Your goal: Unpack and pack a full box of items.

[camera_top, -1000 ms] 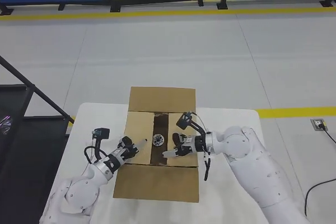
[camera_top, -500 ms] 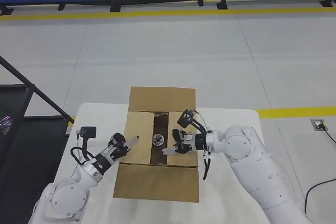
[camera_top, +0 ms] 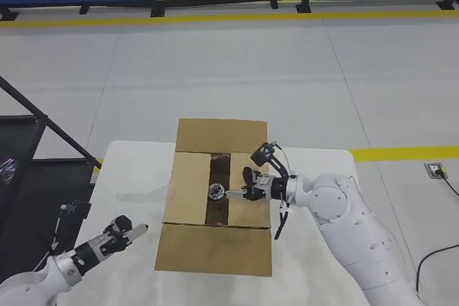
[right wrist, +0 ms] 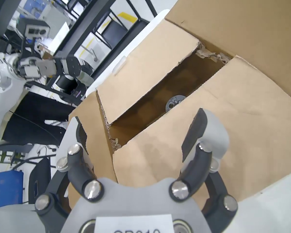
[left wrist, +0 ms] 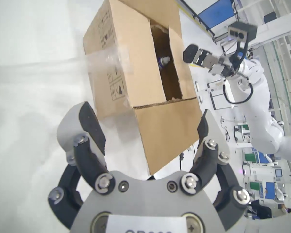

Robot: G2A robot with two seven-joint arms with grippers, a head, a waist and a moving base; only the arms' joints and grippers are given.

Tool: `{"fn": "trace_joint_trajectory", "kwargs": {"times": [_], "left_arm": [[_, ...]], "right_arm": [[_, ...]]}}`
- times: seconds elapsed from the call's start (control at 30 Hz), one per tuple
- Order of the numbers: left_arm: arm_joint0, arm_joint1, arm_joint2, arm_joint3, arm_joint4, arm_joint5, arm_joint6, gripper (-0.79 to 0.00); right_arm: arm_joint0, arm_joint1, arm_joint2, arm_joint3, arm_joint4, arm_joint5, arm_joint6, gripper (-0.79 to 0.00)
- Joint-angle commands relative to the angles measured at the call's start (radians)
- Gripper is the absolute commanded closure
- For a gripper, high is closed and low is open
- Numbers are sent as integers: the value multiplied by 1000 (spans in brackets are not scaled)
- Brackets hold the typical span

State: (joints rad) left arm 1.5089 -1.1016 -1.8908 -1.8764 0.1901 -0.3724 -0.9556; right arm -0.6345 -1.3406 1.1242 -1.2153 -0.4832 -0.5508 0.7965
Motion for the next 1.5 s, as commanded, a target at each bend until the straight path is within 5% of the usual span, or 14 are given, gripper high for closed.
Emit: {"fn": "trace_joint_trajectory", "kwargs": {"times": [0.0, 0.33, 0.57, 1.07, 1.47], "left_arm": [[3, 4, 12, 16, 10, -11, -28, -785], [-73, 22, 127, 134, -6, -22, -165, -785], [-114, 32, 195, 167, -66, -65, -243, -785], [-112, 47, 224, 176, -269, -45, -239, -785], [-86, 56, 218, 95, -288, -37, -135, -785]], "right_arm": [[-2, 1, 26, 19, -33, 77, -116, -785], [31, -15, 40, 127, -105, 292, -438, -785], [132, -37, 16, 315, -45, 263, -483, -785], [338, -137, -96, 801, 154, -95, -477, -785], [374, -133, -48, 937, 326, -459, -313, -785]]}}
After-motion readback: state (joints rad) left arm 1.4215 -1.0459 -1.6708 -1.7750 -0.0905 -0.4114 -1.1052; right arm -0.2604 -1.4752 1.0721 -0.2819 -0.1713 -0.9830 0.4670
